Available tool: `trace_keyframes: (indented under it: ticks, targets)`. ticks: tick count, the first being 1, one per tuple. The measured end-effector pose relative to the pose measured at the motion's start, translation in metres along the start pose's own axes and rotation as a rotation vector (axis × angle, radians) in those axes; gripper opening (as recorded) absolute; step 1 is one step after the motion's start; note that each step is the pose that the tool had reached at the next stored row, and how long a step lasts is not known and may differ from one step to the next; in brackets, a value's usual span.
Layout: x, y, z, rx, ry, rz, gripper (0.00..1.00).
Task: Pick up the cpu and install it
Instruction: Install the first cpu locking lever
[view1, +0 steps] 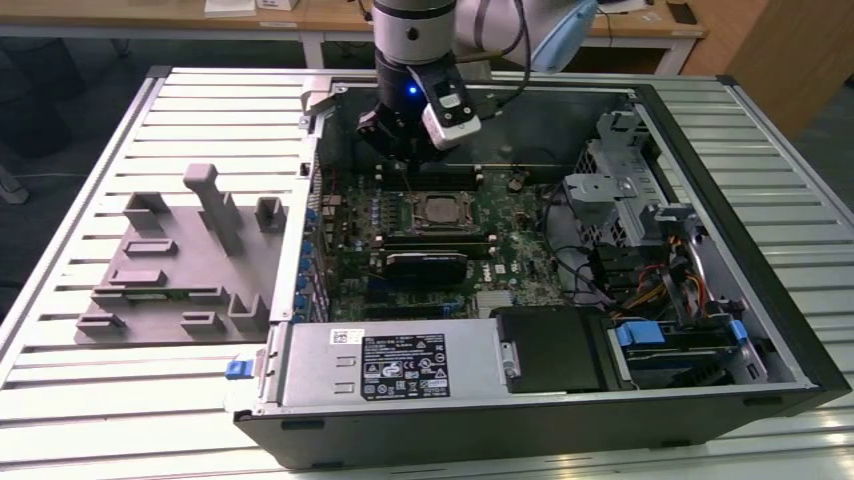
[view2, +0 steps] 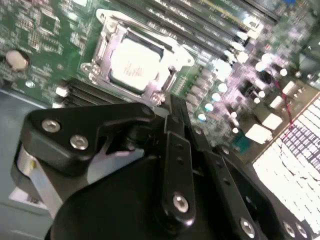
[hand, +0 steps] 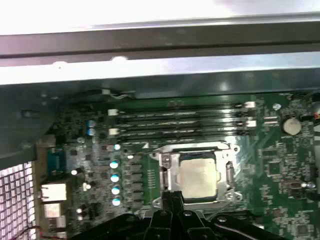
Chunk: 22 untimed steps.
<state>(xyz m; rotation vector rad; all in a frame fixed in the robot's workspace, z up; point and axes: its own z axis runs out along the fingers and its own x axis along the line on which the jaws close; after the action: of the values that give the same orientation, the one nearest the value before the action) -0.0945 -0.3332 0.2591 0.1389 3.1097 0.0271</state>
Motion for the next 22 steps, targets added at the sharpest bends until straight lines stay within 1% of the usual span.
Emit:
trace_keyframes:
  ticks: [1, 2, 3, 11, 13, 14, 15, 18, 19, 20, 21, 22]
  targets:
    - [0.0046, -0.0004, -0.0001, -0.0001, 0.0000, 0.000, 0.11]
    - [0.0119, -0.0012, -0.0003, -0.0001, -0.0001, 0.000, 0.11]
    - [0.0150, -0.0014, -0.0004, 0.0000, 0.0000, 0.000, 0.11]
    - [0.0184, -0.0018, -0.0005, -0.0004, 0.0000, 0.000, 0.11]
    - [0.0200, -0.0019, -0.0002, -0.0036, 0.0004, 0.000, 0.11]
    - [0.0205, -0.0020, -0.0002, -0.0086, 0.0008, 0.000, 0.11]
    - [0.0210, -0.0021, -0.0001, -0.0155, 0.0015, 0.000, 0.11]
    - [0.0226, -0.0023, 0.0001, -0.0425, 0.0038, 0.001, 0.11]
    - [0.0244, -0.0027, 0.0002, -0.0512, 0.0046, 0.002, 0.11]
    - [0.0260, -0.0029, 0.0002, -0.0532, 0.0048, 0.002, 0.11]
    - [0.0289, -0.0032, 0.0003, -0.0576, 0.0052, 0.002, 0.11]
    - [0.0301, -0.0033, 0.0003, -0.0615, 0.0056, 0.002, 0.11]
